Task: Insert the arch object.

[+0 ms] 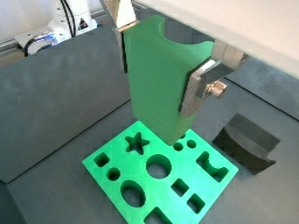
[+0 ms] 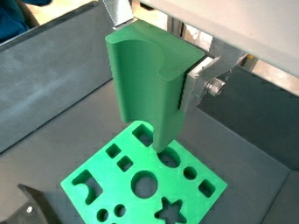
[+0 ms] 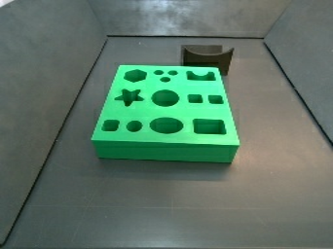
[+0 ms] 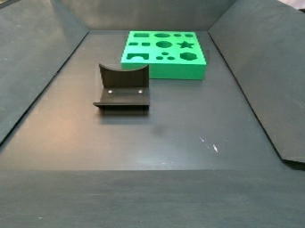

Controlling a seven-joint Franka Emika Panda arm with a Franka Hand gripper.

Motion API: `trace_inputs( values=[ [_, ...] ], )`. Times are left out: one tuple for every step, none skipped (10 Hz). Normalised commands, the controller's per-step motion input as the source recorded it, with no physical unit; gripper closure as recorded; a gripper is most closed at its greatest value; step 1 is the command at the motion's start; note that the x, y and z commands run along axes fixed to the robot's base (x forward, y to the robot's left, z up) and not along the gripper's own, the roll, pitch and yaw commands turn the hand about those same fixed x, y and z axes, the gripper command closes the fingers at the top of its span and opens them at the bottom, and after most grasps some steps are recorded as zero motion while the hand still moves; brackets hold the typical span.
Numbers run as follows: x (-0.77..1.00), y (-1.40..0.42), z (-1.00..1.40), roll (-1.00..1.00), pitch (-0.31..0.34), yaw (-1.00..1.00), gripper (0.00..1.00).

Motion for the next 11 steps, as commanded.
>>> trace_inputs(
  values=[
    [0.54,0.31,-1.0,0.0,0.047,0.0,1.0],
    [0.49,0.5,-0.97,-0.03,0.131,-0.01,1.0],
    [0.7,0.62,-0.82,-0.07,0.189,0.0,1.0],
    [0.73,0.64,-0.85,-0.06,0.176,0.0,1.0],
    [0.75,0.64,-0.86,-0.06,0.17,0.0,1.0],
    [0.77,0.62,-0.85,-0.09,0.16,0.0,1.0],
    [0.79,0.61,-0.84,-0.09,0.156,0.0,1.0],
    [0.79,0.61,-0.92,-0.06,0.14,0.0,1.0],
    [0.81,0.45,-1.0,-0.03,0.047,-0.08,1.0],
    [0.57,0.22,-1.0,0.0,-0.023,-0.11,1.0],
    [0.25,0.02,-0.69,-0.06,-0.133,-0.21,1.0]
  ],
)
